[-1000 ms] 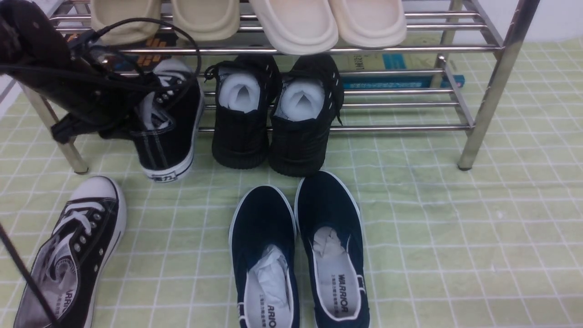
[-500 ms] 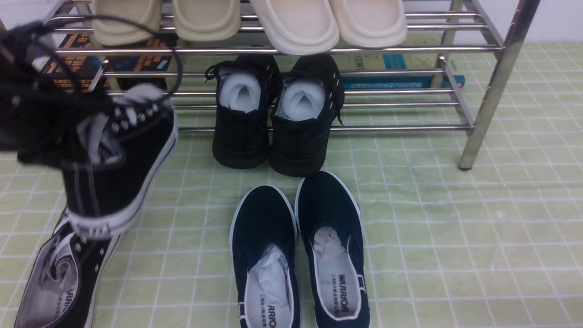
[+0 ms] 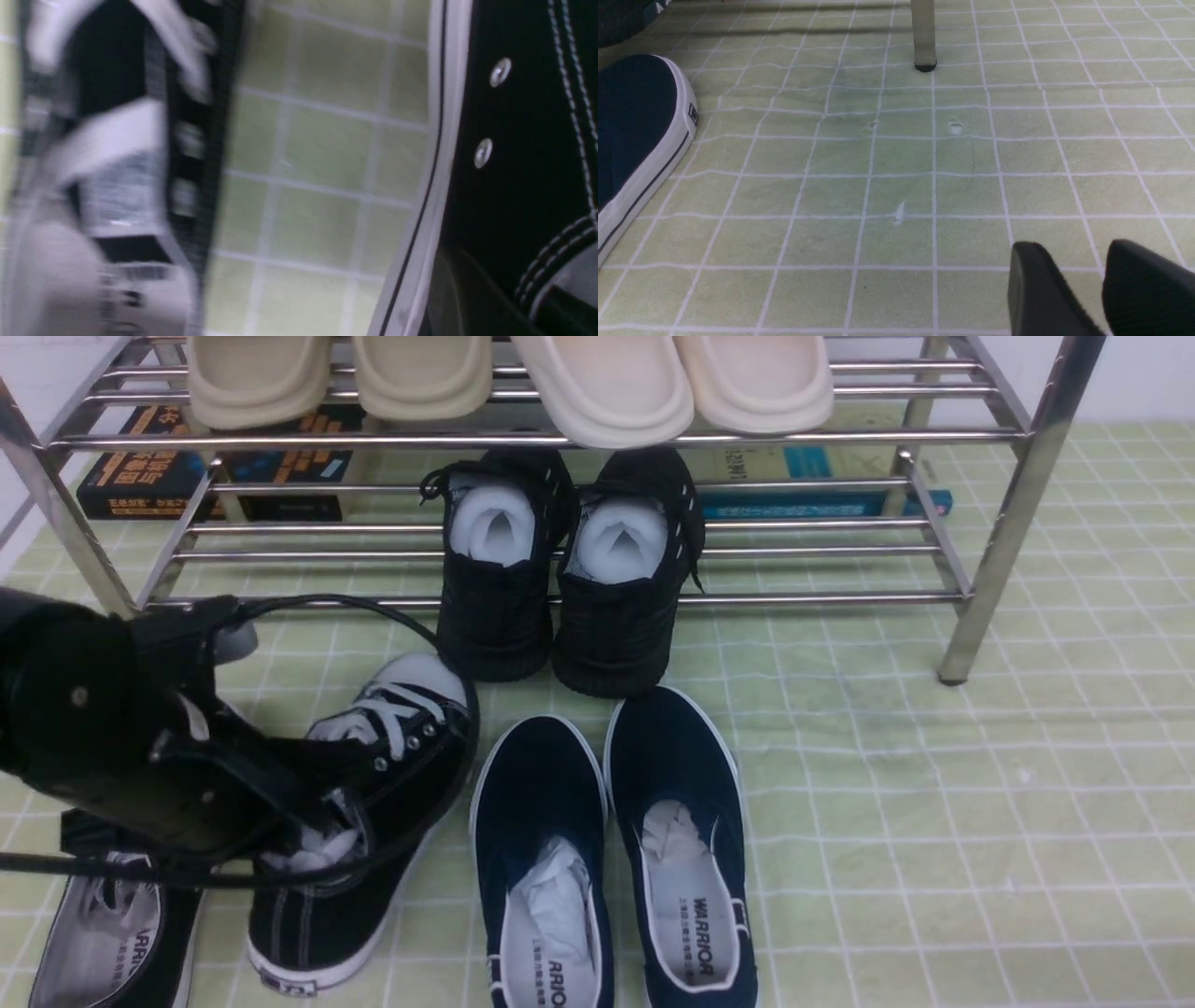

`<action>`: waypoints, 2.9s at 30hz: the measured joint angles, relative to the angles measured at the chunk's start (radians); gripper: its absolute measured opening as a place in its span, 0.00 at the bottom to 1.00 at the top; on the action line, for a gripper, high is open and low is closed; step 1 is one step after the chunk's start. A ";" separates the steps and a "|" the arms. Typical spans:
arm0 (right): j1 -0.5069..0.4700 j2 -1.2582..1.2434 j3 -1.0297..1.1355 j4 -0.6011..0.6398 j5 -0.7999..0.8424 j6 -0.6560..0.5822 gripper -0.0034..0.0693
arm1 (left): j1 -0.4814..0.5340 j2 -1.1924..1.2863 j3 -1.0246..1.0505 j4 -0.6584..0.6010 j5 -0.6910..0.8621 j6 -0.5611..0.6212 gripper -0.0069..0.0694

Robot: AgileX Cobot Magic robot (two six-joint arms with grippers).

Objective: Take the shoes off the shelf with your hand from the green coffee tablecloth.

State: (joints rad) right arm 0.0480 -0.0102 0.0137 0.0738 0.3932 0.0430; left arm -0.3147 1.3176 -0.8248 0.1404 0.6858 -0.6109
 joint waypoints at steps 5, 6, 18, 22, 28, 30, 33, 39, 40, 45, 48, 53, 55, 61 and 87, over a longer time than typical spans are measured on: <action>0.000 0.000 0.000 0.000 0.000 0.000 0.37 | -0.001 0.000 0.009 0.128 0.040 -0.167 0.10; 0.000 0.000 0.000 0.000 0.000 0.000 0.37 | -0.001 0.000 0.018 0.136 0.042 -0.182 0.10; 0.000 0.000 0.000 0.000 0.000 0.000 0.37 | -0.001 0.000 0.056 0.086 0.049 -0.197 0.11; 0.000 0.000 0.000 0.000 0.000 0.000 0.37 | -0.001 0.000 0.056 0.082 0.050 -0.192 0.13; 0.000 0.000 0.000 0.000 0.000 0.000 0.37 | -0.001 -0.006 0.056 0.058 0.052 -0.181 0.27; 0.000 0.000 0.000 0.000 0.000 0.000 0.37 | -0.001 -0.011 0.051 0.057 0.051 -0.174 0.36; 0.000 0.000 0.000 0.000 0.000 0.000 0.37 | -0.001 -0.031 0.020 0.057 0.088 -0.146 0.47; 0.000 0.000 0.000 0.000 0.000 0.000 0.37 | -0.001 -0.146 -0.106 0.057 0.270 0.004 0.43; 0.000 0.000 0.000 0.000 0.000 0.000 0.37 | -0.001 -0.212 -0.139 0.057 0.329 0.063 0.35; 0.000 0.000 0.000 0.000 0.000 0.000 0.37 | -0.001 -0.442 -0.116 0.048 0.488 0.186 0.11; 0.000 0.000 0.000 0.000 0.000 0.000 0.37 | -0.001 -0.600 -0.016 0.024 0.485 0.188 0.09; 0.000 0.000 0.000 0.000 0.000 0.000 0.37 | -0.001 -0.857 0.192 0.014 0.280 0.104 0.09; 0.000 0.000 0.000 0.000 0.000 0.000 0.37 | -0.001 -0.940 0.286 0.013 0.135 0.089 0.09; 0.000 0.000 0.000 0.000 0.000 0.000 0.37 | -0.001 -1.061 0.462 0.013 -0.115 0.069 0.09; 0.000 0.000 0.000 0.000 0.000 0.000 0.37 | 0.036 -1.213 0.754 -0.075 -0.386 0.350 0.12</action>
State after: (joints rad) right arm 0.0480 -0.0102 0.0137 0.0735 0.3932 0.0430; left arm -0.2785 0.1046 -0.0712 0.0653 0.2994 -0.2609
